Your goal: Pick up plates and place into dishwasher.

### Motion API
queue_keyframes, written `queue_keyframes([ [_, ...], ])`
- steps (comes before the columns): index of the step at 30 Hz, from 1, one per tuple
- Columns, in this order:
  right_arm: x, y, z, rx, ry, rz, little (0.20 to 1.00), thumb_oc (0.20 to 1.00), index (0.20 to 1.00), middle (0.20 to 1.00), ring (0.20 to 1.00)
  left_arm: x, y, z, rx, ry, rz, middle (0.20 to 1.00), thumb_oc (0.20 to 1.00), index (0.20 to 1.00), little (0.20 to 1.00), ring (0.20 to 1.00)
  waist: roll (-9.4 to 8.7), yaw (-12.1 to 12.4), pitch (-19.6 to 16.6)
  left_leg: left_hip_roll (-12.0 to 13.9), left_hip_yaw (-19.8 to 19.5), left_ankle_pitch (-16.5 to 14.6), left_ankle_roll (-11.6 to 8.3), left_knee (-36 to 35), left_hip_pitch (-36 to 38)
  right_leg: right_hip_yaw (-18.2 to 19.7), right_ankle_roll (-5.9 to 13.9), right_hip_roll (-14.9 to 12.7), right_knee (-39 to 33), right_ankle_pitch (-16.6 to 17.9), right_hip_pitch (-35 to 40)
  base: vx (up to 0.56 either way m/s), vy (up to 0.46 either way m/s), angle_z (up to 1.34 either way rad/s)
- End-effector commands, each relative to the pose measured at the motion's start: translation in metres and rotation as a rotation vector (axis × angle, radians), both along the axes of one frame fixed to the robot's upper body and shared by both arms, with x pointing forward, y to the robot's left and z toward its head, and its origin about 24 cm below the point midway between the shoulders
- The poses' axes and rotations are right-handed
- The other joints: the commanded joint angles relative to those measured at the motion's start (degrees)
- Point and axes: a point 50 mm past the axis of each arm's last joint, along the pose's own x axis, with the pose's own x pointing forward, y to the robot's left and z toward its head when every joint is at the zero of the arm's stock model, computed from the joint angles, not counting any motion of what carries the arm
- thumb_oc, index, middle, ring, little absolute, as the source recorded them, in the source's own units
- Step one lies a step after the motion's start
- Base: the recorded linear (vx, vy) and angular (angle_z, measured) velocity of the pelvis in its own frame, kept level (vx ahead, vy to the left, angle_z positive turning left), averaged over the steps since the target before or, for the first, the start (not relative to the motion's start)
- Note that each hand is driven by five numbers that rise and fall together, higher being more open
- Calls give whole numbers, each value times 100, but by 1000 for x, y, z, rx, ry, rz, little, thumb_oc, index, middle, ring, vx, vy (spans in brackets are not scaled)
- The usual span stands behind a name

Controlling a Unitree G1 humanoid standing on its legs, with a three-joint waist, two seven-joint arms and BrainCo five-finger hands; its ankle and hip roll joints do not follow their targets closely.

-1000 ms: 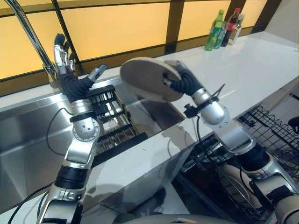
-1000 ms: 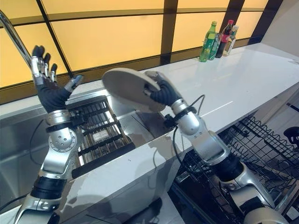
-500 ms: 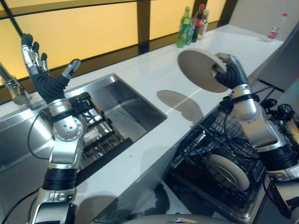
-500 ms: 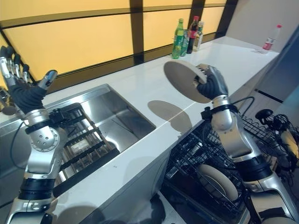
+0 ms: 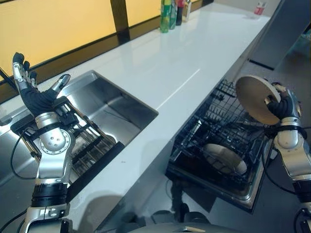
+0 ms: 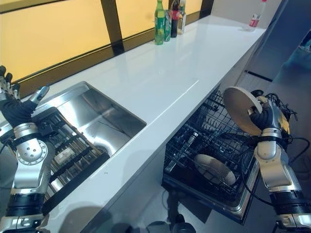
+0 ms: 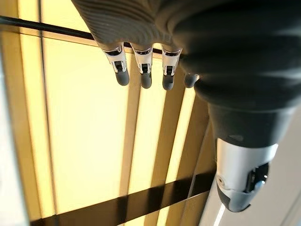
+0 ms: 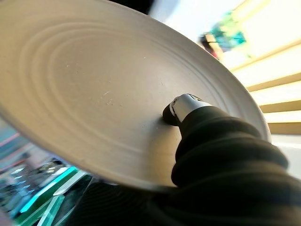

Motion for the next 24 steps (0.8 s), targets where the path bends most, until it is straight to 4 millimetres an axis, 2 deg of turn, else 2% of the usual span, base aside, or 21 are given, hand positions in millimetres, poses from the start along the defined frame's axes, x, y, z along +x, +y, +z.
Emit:
queue_keyframes([
  [1, 2, -6, 35, -78, -144, -1, 200, 200, 200, 200, 200, -1, 6, 23, 116, -35, 4, 1000, 1000, 1000, 1000, 1000, -177, 37, -224, 166, -152, -807, 198, 1066, -328, 321, 627, -765, 476, 160, -374, 122, -324, 12],
  [3, -2, -10, 31, -85, -127, -12, 200, 200, 200, 200, 200, -5, 10, 22, 114, -19, 15, 1000, 1000, 1000, 1000, 1000, -137, 38, -179, 270, -202, -757, 159, 1121, -377, 296, 613, -613, 600, -49, -393, 47, -227, 0],
  [6, 2, -11, 33, -100, -129, -23, 200, 200, 200, 200, 200, -2, 13, 25, 93, -34, 25, 1000, 1000, 1000, 1000, 1000, -49, 16, 47, 490, -257, -604, 58, 1214, -658, 229, 427, -378, 876, -269, -644, -132, -221, 5],
  [11, 17, -13, 56, -129, -176, -39, 200, 200, 200, 200, 200, 4, 9, 35, 75, -105, 29, 1000, 1000, 1000, 1000, 1000, 233, -89, 622, 670, -467, -230, -79, 1211, -1138, 143, 116, -39, 1374, -464, -1237, -203, -126, 13],
  [18, 31, -17, 84, -220, -127, 13, 200, 200, 200, 200, 200, 7, -2, 32, 19, -159, 30, 1000, 1000, 1000, 1000, 1000, 713, -219, 1008, 593, -542, 47, -182, 1104, -1613, 116, -84, 39, 1914, -622, -2097, -135, 36, 5],
  [24, 43, -18, 91, -274, -34, 75, 200, 200, 200, 200, 200, 11, -10, 39, 16, -190, 19, 1000, 1000, 1000, 1000, 1000, 901, -227, 1135, 532, -522, 171, -211, 1041, -1890, 113, -197, 61, 2082, -705, -2455, -77, 3, -2],
])
